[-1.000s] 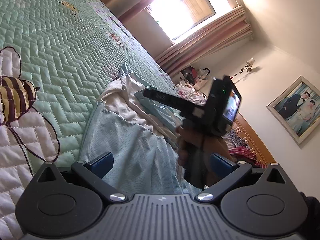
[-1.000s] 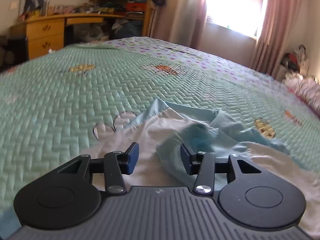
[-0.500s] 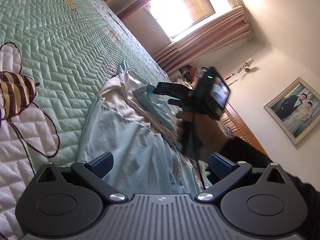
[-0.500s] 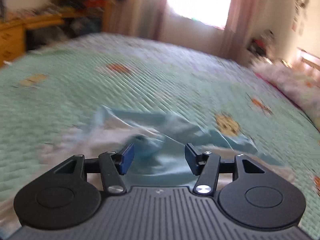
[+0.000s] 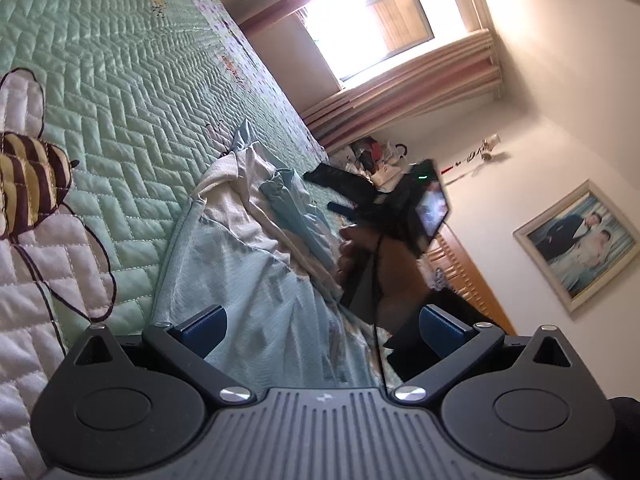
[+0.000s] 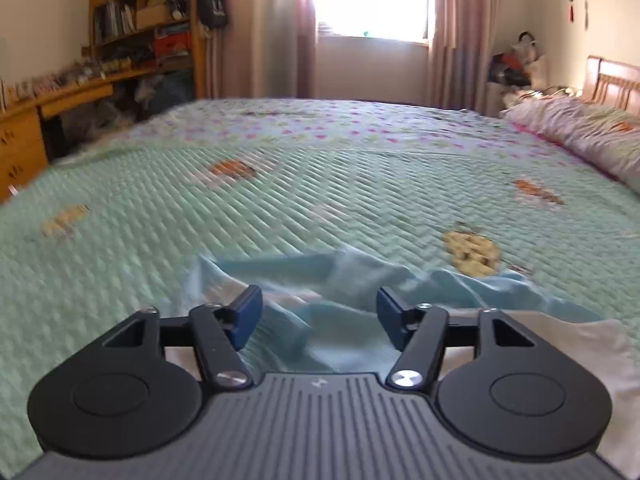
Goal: Fold clothes
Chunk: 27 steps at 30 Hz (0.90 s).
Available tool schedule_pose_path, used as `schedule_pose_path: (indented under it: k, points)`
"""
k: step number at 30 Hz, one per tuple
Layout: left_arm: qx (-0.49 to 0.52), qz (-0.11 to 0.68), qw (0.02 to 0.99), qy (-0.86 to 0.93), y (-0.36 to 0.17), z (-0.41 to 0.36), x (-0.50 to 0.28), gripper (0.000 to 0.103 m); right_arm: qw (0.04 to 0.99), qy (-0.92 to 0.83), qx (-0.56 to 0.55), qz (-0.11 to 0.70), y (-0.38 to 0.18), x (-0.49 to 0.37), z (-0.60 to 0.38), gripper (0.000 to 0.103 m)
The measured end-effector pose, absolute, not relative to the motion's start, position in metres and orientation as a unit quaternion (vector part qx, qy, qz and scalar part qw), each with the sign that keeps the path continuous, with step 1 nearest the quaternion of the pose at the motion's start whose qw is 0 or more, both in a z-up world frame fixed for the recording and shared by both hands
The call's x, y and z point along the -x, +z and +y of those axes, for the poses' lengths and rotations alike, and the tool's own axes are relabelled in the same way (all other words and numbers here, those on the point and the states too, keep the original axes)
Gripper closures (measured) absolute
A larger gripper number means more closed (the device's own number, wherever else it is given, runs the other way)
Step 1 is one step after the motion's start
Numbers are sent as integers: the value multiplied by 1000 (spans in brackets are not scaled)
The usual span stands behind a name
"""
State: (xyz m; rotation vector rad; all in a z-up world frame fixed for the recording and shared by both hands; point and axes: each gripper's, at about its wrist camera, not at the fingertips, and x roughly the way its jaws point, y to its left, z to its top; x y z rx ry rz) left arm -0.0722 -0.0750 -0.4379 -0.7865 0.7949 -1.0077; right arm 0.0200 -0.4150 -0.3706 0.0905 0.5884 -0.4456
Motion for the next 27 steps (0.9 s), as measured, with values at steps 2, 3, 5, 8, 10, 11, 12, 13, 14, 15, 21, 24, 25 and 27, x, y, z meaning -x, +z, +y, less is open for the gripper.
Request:
schedule_pose_path:
  k: [2,3,5,8,10,11,12,13,14,15,21,24,25,27]
  points:
    - [345,358,736,-459,-436,-76,75,1,923,-219,-33,314,-380,-41,-416,37]
    - [337,357,740,-460,-435,-78,76,1,922,-220,-27,318,-381,-49,-415,38]
    - [324,356,744,-463,-433,-80,78,1,919,-222,-15,326,-385,-64,-413,38]
    - [315,356,742,-473,-432,-83,79,1,930,-223,-10,291,-372,-49,-406,37]
    - [320,354,738,-478,-432,-84,78,1,939,-228,-7,257,-361,-27,-401,30]
    - [322,354,737,-478,-432,-84,78,1,939,-229,-2,257,-363,-22,-399,28]
    - [323,353,736,-479,-432,-84,78,1,936,-225,2,271,-369,-26,-398,28]
    - [321,352,737,-479,-431,-84,79,1,931,-214,5,295,-380,-35,-395,28]
    - [318,351,740,-478,-431,-84,80,1,925,-201,7,321,-391,-46,-393,28]
    - [314,350,743,-476,-431,-83,81,1,924,-194,13,328,-397,-52,-387,29]
    - [320,354,739,-476,-432,-83,79,1,937,-180,48,297,-388,-33,-355,28]
    - [319,351,738,-480,-431,-85,80,1,946,-195,33,257,-373,8,-358,26]
    - [318,350,738,-481,-431,-85,80,1,943,-191,15,272,-377,13,-364,25]
    - [314,351,740,-480,-431,-87,81,1,934,-177,-20,310,-389,19,-375,25]
